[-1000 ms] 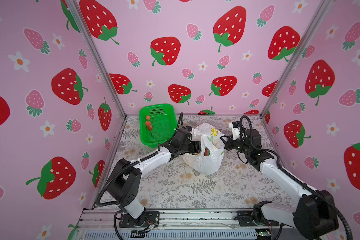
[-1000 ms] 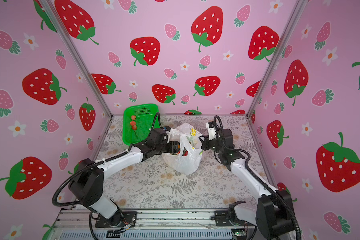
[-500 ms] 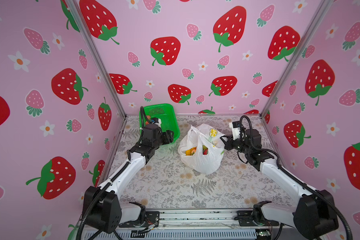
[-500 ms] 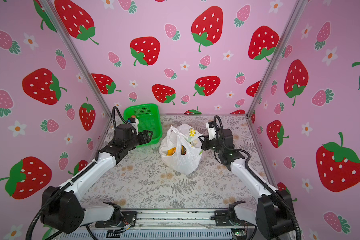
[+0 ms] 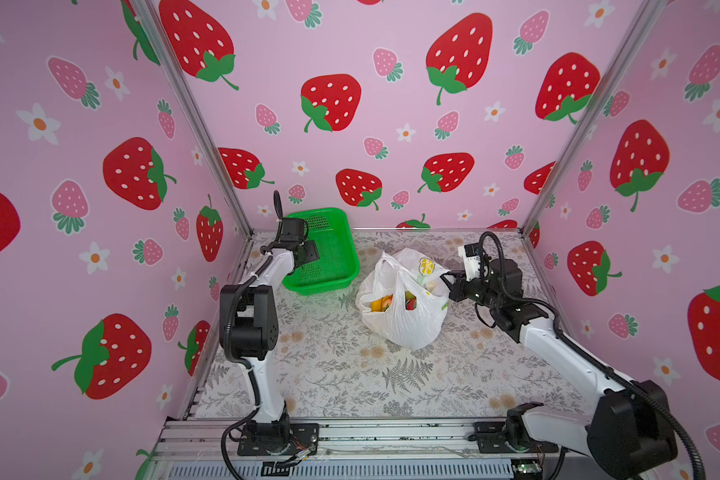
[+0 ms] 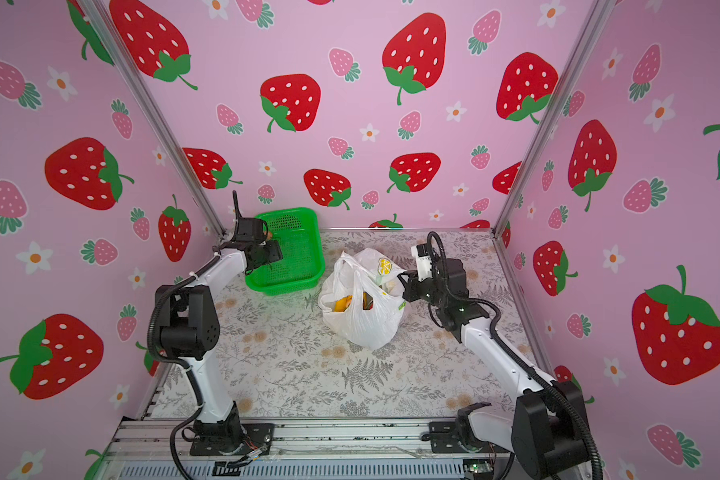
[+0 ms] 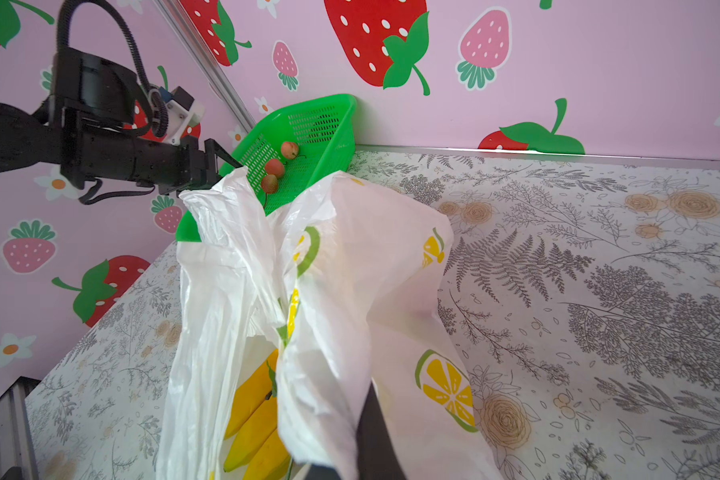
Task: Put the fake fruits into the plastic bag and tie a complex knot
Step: 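Withdraw the left gripper to the green basket and grasp the lychee, then lift the lychee with the left gripper and carry it to the bag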
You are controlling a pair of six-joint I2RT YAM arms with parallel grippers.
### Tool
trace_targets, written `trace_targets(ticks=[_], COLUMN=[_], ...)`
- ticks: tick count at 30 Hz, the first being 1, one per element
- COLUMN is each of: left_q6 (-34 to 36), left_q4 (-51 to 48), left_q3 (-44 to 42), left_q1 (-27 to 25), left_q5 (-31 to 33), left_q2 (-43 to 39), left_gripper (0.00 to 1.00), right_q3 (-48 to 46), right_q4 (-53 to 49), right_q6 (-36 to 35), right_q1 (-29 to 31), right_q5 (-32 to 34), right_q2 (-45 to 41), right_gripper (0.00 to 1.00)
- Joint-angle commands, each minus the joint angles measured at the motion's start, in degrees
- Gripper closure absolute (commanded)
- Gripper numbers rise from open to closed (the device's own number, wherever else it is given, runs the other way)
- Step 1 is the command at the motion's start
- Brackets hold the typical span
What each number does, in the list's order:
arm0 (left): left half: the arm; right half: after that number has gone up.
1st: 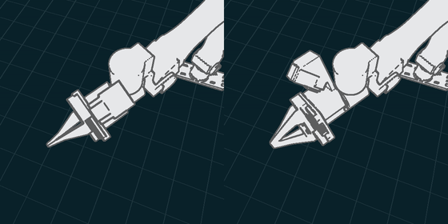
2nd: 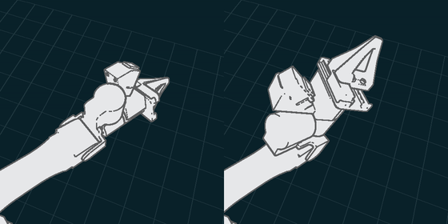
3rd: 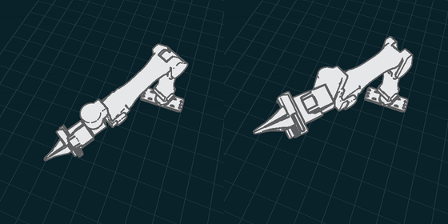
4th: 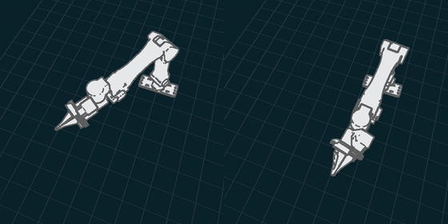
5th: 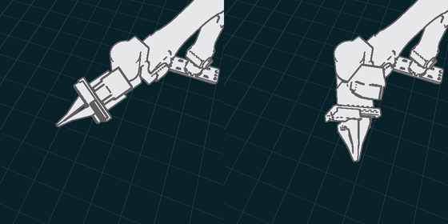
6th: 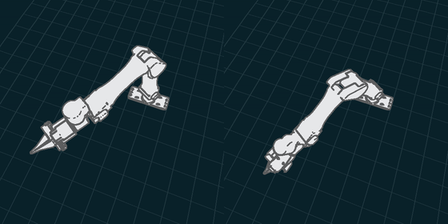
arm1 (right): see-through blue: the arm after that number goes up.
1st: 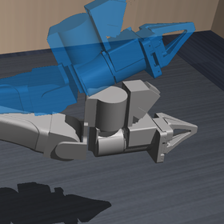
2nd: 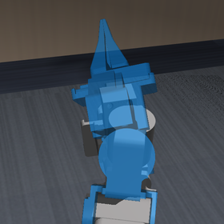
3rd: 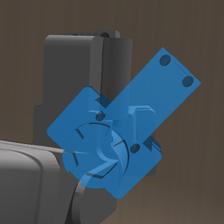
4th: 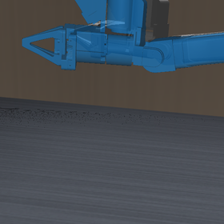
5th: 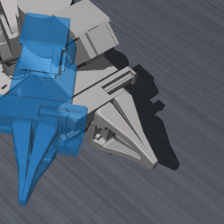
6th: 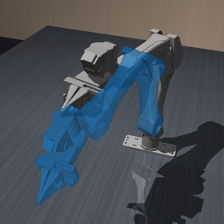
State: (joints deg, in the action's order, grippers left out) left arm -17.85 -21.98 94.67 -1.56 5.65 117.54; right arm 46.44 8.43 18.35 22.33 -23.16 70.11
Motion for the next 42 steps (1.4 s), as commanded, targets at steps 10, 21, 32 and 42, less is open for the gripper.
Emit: trace_targets(ticks=[10,21,32,42], left_q6=[5.18,6.66,7.12,7.64], left_q4=[-17.71,-21.88,-22.57,-24.48], left_q3=[28.29,39.43,40.57,42.47], left_q1=[1.12,1.21,1.32,1.76], left_q5=[6.52,4.72,3.06,2.0], left_q2=[20.65,28.24,28.59,30.71], left_gripper=[0.3,0.42,0.55,0.47], right_q3=[0.59,0.59,0.67,0.67], right_q4=[-0.43,-0.6,-0.71,-0.94], right_q6=[-0.64,-0.86,-0.97,-1.01], right_q1=[0.0,0.0,-0.01,0.0], right_q5=[-0.79,-0.79,-0.84,-0.84], right_q2=[0.12,0.12,0.12,-0.07], right_gripper=[0.97,0.97,0.97,0.97])
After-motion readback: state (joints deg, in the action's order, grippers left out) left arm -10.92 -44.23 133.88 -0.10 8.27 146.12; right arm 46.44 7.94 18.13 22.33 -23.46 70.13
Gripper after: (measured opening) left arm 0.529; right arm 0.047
